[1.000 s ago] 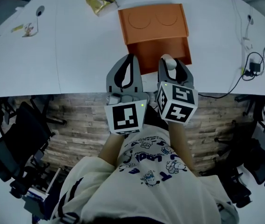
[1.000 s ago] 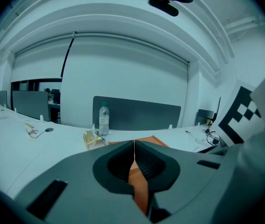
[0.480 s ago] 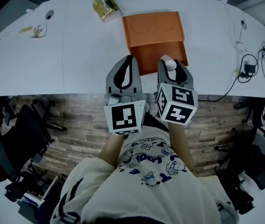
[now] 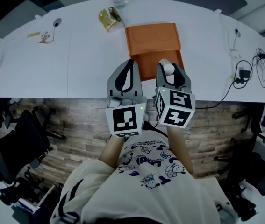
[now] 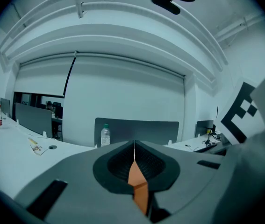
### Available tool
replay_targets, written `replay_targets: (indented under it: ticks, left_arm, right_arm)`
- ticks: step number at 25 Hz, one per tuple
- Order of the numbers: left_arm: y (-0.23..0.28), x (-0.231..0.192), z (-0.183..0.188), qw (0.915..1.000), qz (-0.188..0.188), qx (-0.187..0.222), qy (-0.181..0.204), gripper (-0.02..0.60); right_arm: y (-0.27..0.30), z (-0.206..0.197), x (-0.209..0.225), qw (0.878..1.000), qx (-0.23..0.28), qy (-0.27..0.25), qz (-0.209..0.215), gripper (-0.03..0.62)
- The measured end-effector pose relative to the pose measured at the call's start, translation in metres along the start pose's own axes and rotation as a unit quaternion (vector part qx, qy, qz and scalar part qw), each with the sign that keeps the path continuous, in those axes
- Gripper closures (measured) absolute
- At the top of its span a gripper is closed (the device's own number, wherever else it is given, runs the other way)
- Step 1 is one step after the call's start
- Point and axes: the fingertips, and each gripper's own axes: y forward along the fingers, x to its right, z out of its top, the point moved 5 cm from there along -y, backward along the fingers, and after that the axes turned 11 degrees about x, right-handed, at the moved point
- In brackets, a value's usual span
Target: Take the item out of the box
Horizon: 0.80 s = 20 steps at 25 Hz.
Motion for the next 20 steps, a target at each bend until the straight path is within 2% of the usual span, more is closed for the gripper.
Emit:
replay_targets:
  ticks: [20]
  left_arm:
    - [-0.013, 0.001, 0.042, 0.9986, 0.002, 0.051, 0.01, 0.563]
  right_arm:
    - [-0.031, 0.04, -0.014, 0.998, 0.062, -0.014, 0.007, 0.398]
